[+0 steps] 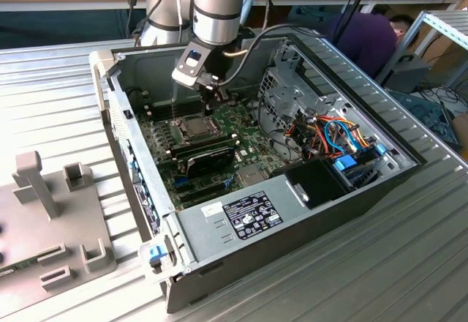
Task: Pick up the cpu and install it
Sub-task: 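Close the cpu cover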
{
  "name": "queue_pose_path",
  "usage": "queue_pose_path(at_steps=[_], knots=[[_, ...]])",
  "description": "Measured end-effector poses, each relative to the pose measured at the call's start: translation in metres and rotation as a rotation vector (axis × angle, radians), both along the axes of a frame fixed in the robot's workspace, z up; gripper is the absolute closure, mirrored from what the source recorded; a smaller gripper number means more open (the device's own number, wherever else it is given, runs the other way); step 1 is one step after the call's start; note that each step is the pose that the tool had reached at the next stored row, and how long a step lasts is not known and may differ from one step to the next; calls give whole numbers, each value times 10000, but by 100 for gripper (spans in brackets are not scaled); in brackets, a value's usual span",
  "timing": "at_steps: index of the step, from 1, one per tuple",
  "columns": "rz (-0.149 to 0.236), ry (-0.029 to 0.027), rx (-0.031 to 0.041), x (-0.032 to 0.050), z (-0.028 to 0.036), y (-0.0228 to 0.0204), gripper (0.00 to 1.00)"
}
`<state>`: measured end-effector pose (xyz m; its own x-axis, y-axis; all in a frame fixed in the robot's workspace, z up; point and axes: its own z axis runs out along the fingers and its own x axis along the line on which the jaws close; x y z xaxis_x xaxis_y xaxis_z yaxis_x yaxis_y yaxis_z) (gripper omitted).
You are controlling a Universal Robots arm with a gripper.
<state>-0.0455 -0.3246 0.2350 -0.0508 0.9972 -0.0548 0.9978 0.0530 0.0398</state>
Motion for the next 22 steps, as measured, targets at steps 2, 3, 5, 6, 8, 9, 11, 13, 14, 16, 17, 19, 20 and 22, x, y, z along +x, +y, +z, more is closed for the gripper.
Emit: queue_pose_path(at_steps=[2,3,5,6,8,9,11,13,14,16,17,19,20,22], knots=[[2,-2,-6,-60,-9,3,89],[1,-2,-10,-91,-12,4,89],[1,-1,-21,-144,-17,7,89],[2,-2,-27,-165,-19,8,89],[0,-1,-41,-212,-24,9,89],[1,-1,-46,-239,-26,10,89],[1,-1,-47,-248,-26,11,89],[1,-1,-48,-250,-26,10,89],[1,-1,-47,-251,-26,10,89],[1,-1,-47,-251,-26,10,89],[1,-1,-47,-252,-26,10,89],[1,-1,-47,-252,-26,10,89],[1,-1,-47,-253,-26,10,89],[1,-1,-48,-253,-26,10,89]])
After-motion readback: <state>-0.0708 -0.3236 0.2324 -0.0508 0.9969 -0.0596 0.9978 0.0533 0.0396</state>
